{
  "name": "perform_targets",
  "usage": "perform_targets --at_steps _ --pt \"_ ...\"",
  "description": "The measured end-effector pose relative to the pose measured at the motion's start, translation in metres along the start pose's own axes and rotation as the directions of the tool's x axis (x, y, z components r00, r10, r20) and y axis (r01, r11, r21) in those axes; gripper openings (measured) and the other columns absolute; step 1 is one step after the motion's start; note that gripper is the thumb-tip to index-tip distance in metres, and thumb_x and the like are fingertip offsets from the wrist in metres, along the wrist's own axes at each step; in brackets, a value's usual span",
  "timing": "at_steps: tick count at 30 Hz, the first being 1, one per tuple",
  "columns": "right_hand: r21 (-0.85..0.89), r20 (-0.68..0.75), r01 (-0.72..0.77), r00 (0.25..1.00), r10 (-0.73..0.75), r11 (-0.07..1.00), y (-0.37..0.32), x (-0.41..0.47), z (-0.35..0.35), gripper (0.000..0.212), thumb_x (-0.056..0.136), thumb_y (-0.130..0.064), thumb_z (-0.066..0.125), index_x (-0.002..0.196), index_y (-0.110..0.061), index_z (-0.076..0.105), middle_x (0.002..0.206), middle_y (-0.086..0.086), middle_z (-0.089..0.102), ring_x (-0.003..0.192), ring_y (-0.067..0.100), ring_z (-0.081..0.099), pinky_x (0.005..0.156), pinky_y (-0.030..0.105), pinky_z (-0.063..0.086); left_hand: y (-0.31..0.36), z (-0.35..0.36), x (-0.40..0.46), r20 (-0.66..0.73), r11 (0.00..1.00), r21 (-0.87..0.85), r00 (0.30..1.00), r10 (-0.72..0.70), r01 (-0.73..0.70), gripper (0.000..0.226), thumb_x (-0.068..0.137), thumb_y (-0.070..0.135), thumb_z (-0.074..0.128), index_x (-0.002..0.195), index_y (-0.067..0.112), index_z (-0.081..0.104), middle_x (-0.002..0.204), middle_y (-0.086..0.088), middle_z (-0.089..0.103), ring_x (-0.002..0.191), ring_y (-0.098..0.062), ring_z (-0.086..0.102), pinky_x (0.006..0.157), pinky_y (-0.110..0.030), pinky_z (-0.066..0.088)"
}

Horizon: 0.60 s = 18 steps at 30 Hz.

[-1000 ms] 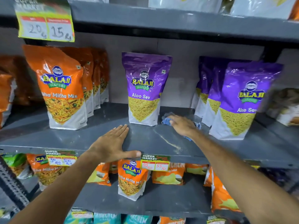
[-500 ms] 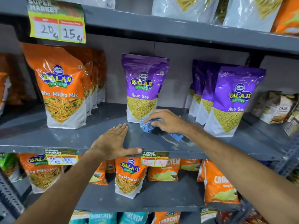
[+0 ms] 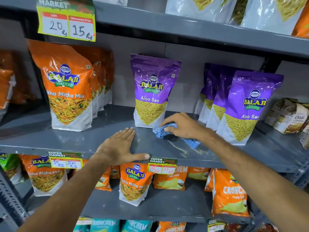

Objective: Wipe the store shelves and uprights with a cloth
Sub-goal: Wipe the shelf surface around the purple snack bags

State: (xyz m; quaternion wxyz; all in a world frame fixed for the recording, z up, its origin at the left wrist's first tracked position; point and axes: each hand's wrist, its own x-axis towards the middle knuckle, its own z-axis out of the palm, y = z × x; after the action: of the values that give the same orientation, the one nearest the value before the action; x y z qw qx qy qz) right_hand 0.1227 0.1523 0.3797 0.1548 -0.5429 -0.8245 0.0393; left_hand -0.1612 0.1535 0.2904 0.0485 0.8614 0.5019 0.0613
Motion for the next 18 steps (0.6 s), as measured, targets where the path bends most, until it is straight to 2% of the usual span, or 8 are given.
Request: perform_targets --at_steps 3,6,9,13,16,18 --pt "0.061 -0.029 0.104 0.994 -0.102 0.993 -0.046 0.024 0.012 0.026 0.089 -0.026 0.073 0.114 -0.028 0.076 0.117 -0.011 0.075 0.106 0.008 0.065 0.092 0.027 0.048 0.002 -0.001 -0.001 -0.001 1.0 0.014 1.0 0.004 -0.004 0.136 0.07 0.106 0.027 0.166 0.014 0.0 0.176 -0.001 0.0 0.161 -0.014 0.0 0.129 -0.033 -0.001" --pt "-0.035 0.014 0.118 0.993 -0.118 0.992 -0.061 0.042 0.028 0.027 0.089 -0.024 0.072 0.115 -0.025 0.076 0.116 -0.004 0.076 0.106 0.017 0.067 0.09 0.034 0.053 0.004 -0.002 -0.002 -0.006 1.0 0.018 1.0 0.011 -0.01 0.132 0.072 0.105 0.028 0.167 0.017 0.0 0.176 -0.002 0.001 0.161 -0.015 0.001 0.125 -0.03 -0.004" --pt "-0.129 0.054 0.049 0.998 -0.042 0.99 -0.038 0.031 0.029 0.029 0.09 -0.027 0.07 0.119 -0.028 0.073 0.122 0.0 0.073 0.112 0.025 0.066 0.092 0.041 0.054 0.002 -0.001 -0.001 0.002 1.0 0.021 1.0 0.003 -0.003 0.135 0.07 0.106 0.027 0.166 0.015 -0.002 0.176 0.0 -0.002 0.161 -0.013 -0.001 0.125 -0.029 -0.004" --pt "-0.084 0.085 -0.035 0.995 0.043 0.996 0.007 -0.005 0.012 0.028 0.091 -0.028 0.071 0.119 -0.03 0.074 0.126 0.002 0.072 0.115 0.024 0.065 0.097 0.041 0.051 0.0 0.0 0.001 0.001 1.0 0.016 1.0 0.007 -0.007 0.135 0.071 0.106 0.026 0.166 0.015 -0.003 0.176 0.001 -0.003 0.161 -0.013 -0.001 0.125 -0.03 -0.004" --pt "0.03 -0.045 -0.074 0.996 0.076 0.997 0.037 -0.024 -0.006 0.027 0.094 -0.022 0.069 0.12 -0.024 0.075 0.123 0.0 0.074 0.115 0.017 0.066 0.098 0.029 0.047 -0.001 0.002 0.001 -0.004 1.0 0.021 1.0 0.008 -0.008 0.135 0.07 0.106 0.025 0.166 0.015 -0.002 0.176 0.001 -0.002 0.161 -0.013 0.0 0.127 -0.032 -0.002" --pt "0.085 -0.099 -0.152 0.982 0.16 0.985 0.061 -0.029 -0.007 0.03 0.099 -0.021 0.062 0.128 -0.022 0.07 0.131 0.0 0.069 0.123 0.018 0.061 0.099 0.025 0.041 -0.001 0.003 0.001 -0.009 1.0 0.016 1.0 0.01 -0.01 0.135 0.071 0.106 0.026 0.166 0.015 -0.001 0.176 0.001 -0.002 0.161 -0.013 0.0 0.129 -0.032 -0.001"
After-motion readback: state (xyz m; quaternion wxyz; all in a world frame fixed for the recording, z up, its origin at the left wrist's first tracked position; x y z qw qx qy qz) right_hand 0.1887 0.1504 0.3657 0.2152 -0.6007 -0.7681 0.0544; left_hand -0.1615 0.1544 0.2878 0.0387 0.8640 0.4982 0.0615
